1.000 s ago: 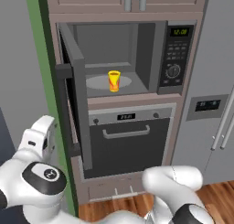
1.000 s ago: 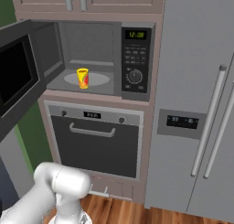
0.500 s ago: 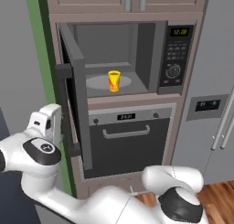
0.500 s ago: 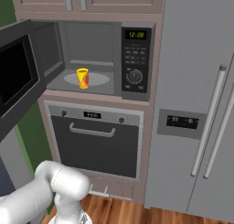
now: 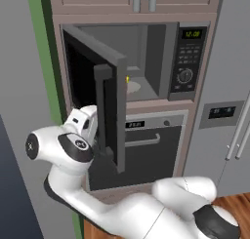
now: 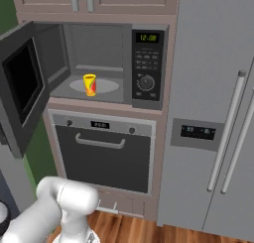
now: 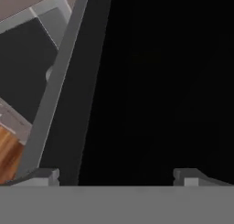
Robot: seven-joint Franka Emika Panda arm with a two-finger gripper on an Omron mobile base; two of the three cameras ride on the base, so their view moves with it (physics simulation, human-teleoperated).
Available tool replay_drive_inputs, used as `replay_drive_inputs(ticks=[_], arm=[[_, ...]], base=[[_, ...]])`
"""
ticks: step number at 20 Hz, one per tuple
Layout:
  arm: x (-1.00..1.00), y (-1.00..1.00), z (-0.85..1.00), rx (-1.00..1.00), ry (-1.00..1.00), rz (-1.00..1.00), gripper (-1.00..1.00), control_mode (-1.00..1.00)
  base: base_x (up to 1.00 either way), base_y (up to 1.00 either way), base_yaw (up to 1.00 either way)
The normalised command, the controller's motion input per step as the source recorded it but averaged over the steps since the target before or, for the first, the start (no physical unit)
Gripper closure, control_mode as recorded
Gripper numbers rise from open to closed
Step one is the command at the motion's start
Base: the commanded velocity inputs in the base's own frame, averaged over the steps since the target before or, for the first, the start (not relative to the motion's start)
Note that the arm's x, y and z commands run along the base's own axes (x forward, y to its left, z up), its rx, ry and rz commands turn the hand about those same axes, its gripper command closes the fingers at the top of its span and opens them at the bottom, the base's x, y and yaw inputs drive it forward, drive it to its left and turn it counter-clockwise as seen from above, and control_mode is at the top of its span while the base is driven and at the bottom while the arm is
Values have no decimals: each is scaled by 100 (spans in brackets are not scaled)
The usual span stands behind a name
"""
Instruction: Place the microwavable item in the microwave. Then, close the microwave door and press the start button.
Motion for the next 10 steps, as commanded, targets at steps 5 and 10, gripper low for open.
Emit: replay_drive_inputs(ticks=[5, 10], arm=[[22, -100, 0, 18, 1, -6, -100, -100], [43, -100, 0, 18, 0, -1, -100, -100]], base=[[0, 0, 0], [0, 0, 0]])
